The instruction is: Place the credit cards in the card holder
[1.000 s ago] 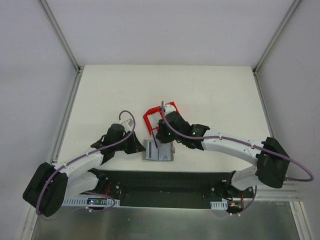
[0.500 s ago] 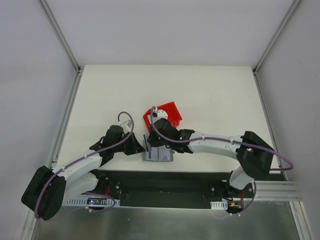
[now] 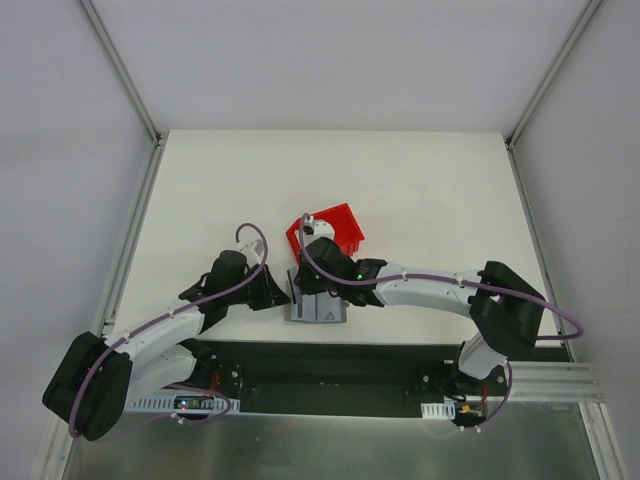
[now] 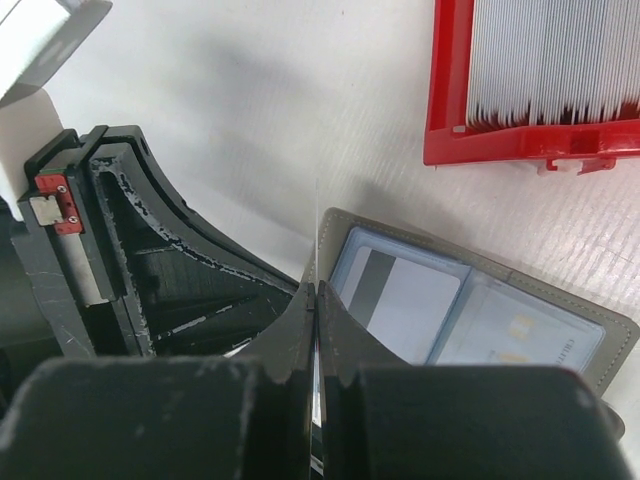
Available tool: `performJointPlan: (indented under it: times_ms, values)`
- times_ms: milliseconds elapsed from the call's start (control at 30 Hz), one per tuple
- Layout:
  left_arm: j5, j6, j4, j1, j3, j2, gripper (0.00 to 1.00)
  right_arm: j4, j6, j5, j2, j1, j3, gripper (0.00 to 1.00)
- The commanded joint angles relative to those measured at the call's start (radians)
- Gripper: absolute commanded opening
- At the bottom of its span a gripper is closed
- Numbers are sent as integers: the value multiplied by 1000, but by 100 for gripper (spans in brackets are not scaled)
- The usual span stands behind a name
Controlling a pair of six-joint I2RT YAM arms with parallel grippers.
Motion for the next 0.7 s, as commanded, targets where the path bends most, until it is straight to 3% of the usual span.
performJointPlan:
  times_ms: [0, 667]
  values:
    - [15, -1, 18, 1, -3, -7, 0, -35, -3, 46, -15, 12, 35, 1]
    - [11, 4, 20, 1, -5, 1, 0, -211, -52, 170, -61, 30, 72, 0]
